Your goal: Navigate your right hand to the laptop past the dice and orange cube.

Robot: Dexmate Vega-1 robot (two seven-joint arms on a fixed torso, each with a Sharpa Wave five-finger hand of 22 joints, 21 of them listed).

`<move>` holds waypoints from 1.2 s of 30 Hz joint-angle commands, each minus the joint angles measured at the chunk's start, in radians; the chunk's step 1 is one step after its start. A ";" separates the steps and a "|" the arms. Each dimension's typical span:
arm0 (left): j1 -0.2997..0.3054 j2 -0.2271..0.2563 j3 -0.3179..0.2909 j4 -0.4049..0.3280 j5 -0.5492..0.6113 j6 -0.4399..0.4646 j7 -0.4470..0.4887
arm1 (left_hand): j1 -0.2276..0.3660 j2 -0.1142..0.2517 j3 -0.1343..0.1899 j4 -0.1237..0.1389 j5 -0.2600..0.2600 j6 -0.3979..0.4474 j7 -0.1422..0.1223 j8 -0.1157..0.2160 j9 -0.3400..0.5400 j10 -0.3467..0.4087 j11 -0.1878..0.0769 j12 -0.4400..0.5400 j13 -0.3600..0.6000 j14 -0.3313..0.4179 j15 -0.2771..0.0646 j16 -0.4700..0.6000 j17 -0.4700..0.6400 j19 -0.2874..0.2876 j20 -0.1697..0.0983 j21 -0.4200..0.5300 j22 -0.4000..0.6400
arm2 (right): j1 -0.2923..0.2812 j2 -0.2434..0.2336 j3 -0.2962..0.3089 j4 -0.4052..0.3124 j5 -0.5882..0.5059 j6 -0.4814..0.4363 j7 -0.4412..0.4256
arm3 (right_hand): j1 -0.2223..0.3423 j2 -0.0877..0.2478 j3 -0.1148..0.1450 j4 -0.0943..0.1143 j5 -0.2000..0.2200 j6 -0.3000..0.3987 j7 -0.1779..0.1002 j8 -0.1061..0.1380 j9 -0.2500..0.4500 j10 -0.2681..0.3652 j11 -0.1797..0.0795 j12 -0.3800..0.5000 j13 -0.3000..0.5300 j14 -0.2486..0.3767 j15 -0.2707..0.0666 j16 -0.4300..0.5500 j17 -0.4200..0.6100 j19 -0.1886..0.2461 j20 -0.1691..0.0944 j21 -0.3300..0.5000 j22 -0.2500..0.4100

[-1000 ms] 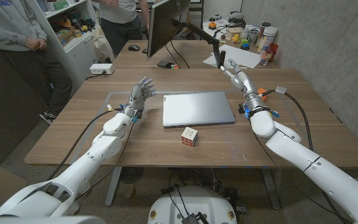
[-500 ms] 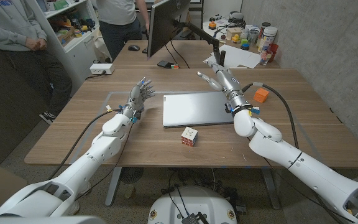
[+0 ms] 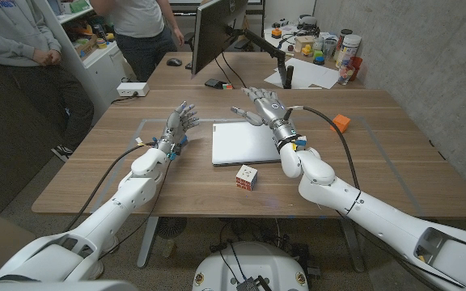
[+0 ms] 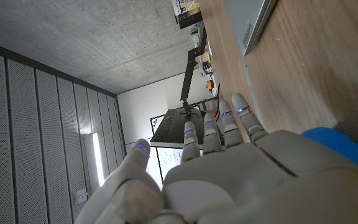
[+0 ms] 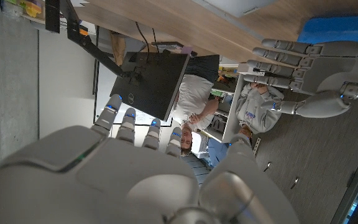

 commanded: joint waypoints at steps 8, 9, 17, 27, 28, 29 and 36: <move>-0.011 0.003 -0.004 0.021 0.000 -0.016 -0.022 | -0.005 0.008 -0.001 0.006 0.005 -0.002 -0.001 0.002 0.004 -0.003 0.005 0.005 0.005 0.001 0.009 0.000 0.004 -0.079 0.010 -0.001 0.003 | 0.126 0.151 -0.139 0.336 -0.031 -0.078 0.063 | -0.008 0.006 -0.002 0.001 0.007 0.004 -0.001 0.002 0.000 0.006 0.009 0.003 0.003 -0.003 -0.002 0.001 0.002 -0.028 0.011 -0.013 0.002; -0.013 0.003 -0.004 0.023 0.001 -0.018 -0.024 | -0.005 0.008 -0.001 0.005 0.005 -0.002 -0.001 0.002 0.004 -0.003 0.003 0.005 0.005 0.000 0.009 0.000 0.004 -0.079 0.010 -0.002 0.003 | 0.128 0.155 -0.141 0.349 -0.023 -0.079 0.058 | -0.008 0.006 -0.002 0.001 0.007 0.004 -0.001 0.002 0.000 0.006 0.010 0.003 0.003 -0.003 -0.002 0.001 0.002 -0.028 0.011 -0.013 0.002; -0.035 -0.008 0.001 0.054 -0.002 -0.025 -0.046 | -0.006 0.008 -0.001 0.006 0.005 -0.002 -0.001 0.002 0.004 -0.004 0.007 0.005 0.005 0.002 0.009 0.001 0.005 -0.079 0.010 -0.002 0.003 | 0.157 0.178 -0.182 0.438 0.010 -0.100 0.041 | -0.008 0.006 -0.002 0.000 0.007 0.010 -0.002 0.004 0.000 0.006 0.011 0.003 0.003 -0.002 -0.005 0.002 0.002 -0.029 0.011 -0.017 0.002; -0.048 -0.016 0.004 0.077 0.001 -0.025 -0.048 | -0.005 0.007 -0.002 0.006 0.005 -0.004 -0.002 0.001 0.004 -0.004 0.007 0.005 0.005 0.001 0.008 -0.001 0.004 -0.079 0.010 -0.003 0.003 | 0.183 0.174 -0.209 0.480 0.057 -0.095 0.017 | -0.007 0.004 -0.003 -0.003 0.007 0.008 -0.003 0.002 0.000 0.006 0.013 0.003 0.003 -0.003 -0.009 0.001 0.002 -0.030 0.011 -0.023 0.001; -0.049 -0.017 0.004 0.080 0.000 -0.026 -0.050 | -0.005 0.007 -0.002 0.006 0.005 -0.005 -0.002 0.001 0.004 -0.004 0.007 0.005 0.005 0.001 0.008 -0.001 0.004 -0.079 0.010 -0.003 0.003 | 0.183 0.173 -0.209 0.479 0.062 -0.094 0.013 | -0.007 0.004 -0.004 -0.003 0.008 0.008 -0.003 0.002 0.000 0.007 0.014 0.004 0.003 -0.003 -0.008 0.001 0.001 -0.031 0.011 -0.024 0.001; -0.049 -0.017 0.004 0.081 0.001 -0.026 -0.049 | -0.005 0.007 -0.002 0.006 0.005 -0.004 -0.002 0.001 0.003 -0.007 0.006 0.003 0.005 0.001 0.009 -0.001 0.005 -0.079 0.010 -0.003 0.003 | 0.185 0.172 -0.212 0.478 0.064 -0.095 0.014 | -0.007 0.003 -0.004 -0.003 0.008 0.008 -0.003 0.002 0.000 0.007 0.013 0.004 0.003 -0.002 -0.010 0.001 0.001 -0.031 0.011 -0.024 0.001; -0.053 -0.019 0.005 0.087 0.003 -0.026 -0.049 | -0.004 0.007 -0.001 0.005 0.006 -0.006 -0.003 0.000 0.004 -0.008 0.002 0.003 0.005 0.001 0.008 -0.001 0.005 -0.079 0.010 -0.003 0.004 | 0.194 0.163 -0.225 0.469 0.075 -0.099 0.015 | -0.008 0.002 -0.005 -0.004 0.008 0.010 -0.003 0.003 0.000 0.011 0.012 0.005 0.003 0.000 -0.012 0.002 0.001 -0.030 0.011 -0.027 0.001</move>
